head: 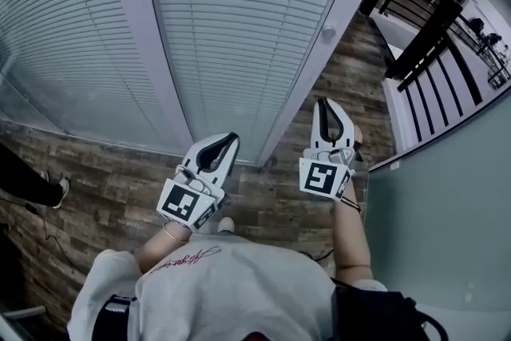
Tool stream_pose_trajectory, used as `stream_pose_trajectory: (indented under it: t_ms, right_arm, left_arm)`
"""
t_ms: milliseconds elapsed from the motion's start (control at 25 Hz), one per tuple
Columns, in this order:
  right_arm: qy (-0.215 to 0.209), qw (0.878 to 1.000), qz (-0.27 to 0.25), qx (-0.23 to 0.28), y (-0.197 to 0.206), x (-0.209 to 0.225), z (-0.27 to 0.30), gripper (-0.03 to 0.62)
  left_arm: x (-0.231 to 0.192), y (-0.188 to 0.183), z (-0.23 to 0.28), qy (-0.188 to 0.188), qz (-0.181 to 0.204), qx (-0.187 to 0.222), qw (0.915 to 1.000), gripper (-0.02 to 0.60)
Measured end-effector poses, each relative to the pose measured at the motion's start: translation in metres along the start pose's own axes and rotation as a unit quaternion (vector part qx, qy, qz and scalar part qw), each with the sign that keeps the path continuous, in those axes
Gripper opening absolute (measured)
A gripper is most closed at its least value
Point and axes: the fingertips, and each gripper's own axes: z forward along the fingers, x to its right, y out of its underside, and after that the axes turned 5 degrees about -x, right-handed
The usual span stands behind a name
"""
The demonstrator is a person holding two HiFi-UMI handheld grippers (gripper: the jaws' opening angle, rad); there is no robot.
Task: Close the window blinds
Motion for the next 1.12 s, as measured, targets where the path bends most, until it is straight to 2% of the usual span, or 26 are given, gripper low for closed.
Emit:
stream_pose_trajectory:
  t_ms: [200, 320, 360, 400, 440, 480, 680, 880, 1120]
  right_arm:
    - [0.045, 0.99, -0.134, -0.004, -0.011, 0.032, 0.053, 0.02]
    - [0.053, 0.983, -0.176, -0.018, -0.009, 0.046, 0.074, 0.023]
    - [0.05, 0.982, -0.182, -0.023, -0.007, 0.048, 0.08, 0.045]
    - [0.046, 0.981, -0.188, -0.027, -0.006, 0.05, 0.085, 0.126]
    - [0.042, 0.979, -0.196, -0.03, -0.006, 0.051, 0.089, 0.17]
    - [0.04, 0.976, -0.209, -0.031, -0.007, 0.052, 0.094, 0.17]
    - [0.036, 0.944, -0.324, -0.053, -0.007, 0.056, 0.12, 0.172]
    - [0.042, 0.934, -0.349, -0.056, -0.004, 0.058, 0.122, 0.173]
    - [0.041, 0.925, -0.373, -0.058, -0.007, 0.054, 0.141, 0.172]
  left_arm:
    - [-0.016, 0.0, 0.013, 0.008, 0.0, 0.0, 1.0, 0.02]
    - [-0.02, 0.005, 0.016, 0.012, 0.0, -0.005, 0.9999, 0.02]
    - [-0.02, 0.007, 0.016, 0.013, 0.001, -0.005, 0.9999, 0.02]
    - [-0.02, 0.008, 0.017, 0.014, 0.001, -0.005, 0.9999, 0.02]
    - [-0.021, 0.008, 0.017, 0.016, 0.002, -0.004, 0.9999, 0.02]
    - [-0.023, 0.008, 0.019, 0.017, 0.003, -0.003, 0.9999, 0.02]
    - [-0.032, 0.006, 0.025, 0.018, -0.001, -0.003, 0.9998, 0.02]
    - [-0.027, 0.013, 0.025, 0.022, -0.005, -0.005, 0.9997, 0.02]
    - [-0.044, 0.018, 0.025, 0.013, -0.007, -0.001, 0.9999, 0.02]
